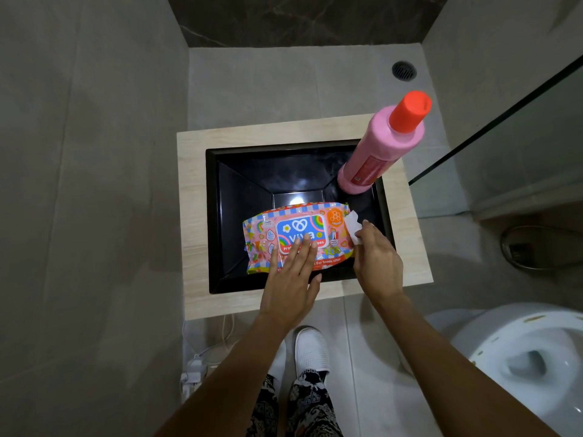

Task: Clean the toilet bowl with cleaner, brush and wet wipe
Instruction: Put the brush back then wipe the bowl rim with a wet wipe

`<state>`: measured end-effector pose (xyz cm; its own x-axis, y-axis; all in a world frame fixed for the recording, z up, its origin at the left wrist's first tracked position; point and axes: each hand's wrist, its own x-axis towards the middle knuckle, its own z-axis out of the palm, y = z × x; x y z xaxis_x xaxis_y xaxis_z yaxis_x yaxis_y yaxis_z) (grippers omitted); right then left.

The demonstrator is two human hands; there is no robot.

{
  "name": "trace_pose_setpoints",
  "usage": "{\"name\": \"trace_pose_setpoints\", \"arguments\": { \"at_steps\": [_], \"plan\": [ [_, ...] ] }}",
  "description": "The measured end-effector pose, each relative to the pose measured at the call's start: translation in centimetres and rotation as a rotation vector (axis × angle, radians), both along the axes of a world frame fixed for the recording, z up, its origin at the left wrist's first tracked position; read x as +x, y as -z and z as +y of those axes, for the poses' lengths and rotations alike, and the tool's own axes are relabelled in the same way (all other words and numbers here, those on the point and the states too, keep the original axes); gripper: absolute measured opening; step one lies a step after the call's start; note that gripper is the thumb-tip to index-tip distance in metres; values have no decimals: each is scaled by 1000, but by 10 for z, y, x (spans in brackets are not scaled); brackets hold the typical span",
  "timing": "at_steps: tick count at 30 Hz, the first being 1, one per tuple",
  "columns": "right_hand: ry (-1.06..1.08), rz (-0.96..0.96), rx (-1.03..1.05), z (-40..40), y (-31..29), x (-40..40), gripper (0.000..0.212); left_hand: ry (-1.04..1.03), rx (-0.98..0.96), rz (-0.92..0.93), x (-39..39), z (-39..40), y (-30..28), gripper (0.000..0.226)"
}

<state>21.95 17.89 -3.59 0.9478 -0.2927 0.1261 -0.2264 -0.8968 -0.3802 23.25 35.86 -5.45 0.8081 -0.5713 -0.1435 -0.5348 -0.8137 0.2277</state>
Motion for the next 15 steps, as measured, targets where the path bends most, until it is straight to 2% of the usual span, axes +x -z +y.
{"name": "trace_pose_setpoints", "arguments": {
  "at_steps": [15],
  "plan": [
    [-11,122,67,7,8,0,40,60,63,15,7,15,2,60]
  ]
}}
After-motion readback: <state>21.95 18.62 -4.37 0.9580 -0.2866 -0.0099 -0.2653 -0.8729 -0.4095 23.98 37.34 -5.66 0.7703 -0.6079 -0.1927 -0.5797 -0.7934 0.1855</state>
